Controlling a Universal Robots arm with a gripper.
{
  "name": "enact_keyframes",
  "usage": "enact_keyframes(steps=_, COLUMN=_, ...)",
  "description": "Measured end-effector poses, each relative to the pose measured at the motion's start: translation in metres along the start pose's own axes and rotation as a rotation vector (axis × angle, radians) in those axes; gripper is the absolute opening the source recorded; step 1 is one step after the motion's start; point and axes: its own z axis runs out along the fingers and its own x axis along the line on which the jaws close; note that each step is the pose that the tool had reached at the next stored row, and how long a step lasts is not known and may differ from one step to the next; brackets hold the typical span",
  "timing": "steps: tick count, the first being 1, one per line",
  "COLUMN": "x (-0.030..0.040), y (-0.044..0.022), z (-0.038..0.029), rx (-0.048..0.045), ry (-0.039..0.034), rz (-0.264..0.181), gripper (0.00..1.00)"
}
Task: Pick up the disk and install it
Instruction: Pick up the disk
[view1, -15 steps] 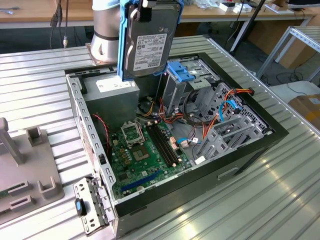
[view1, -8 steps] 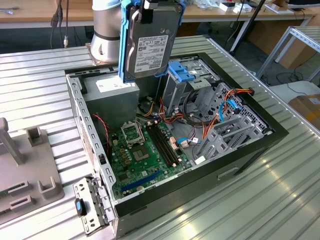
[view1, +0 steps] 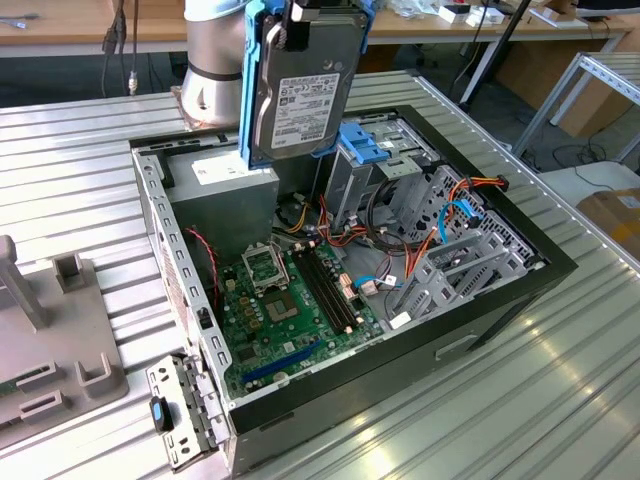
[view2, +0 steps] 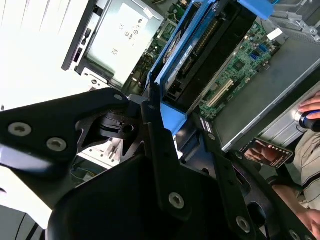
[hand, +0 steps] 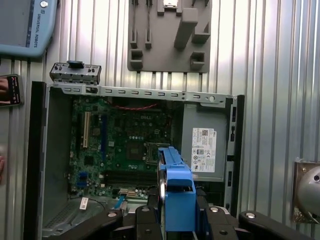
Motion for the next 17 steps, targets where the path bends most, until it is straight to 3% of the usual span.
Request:
enact_keyframes(steps=11, x=0.0271, y=0.0011, z=-0.0003, rx=0.0000, ry=0.0000, rz=0.000, gripper=0.36)
enact_keyframes(steps=17, x=0.0287, y=0.0012, z=-0.0003, rx=0.0000, ry=0.0000, rz=0.000, gripper=0.36)
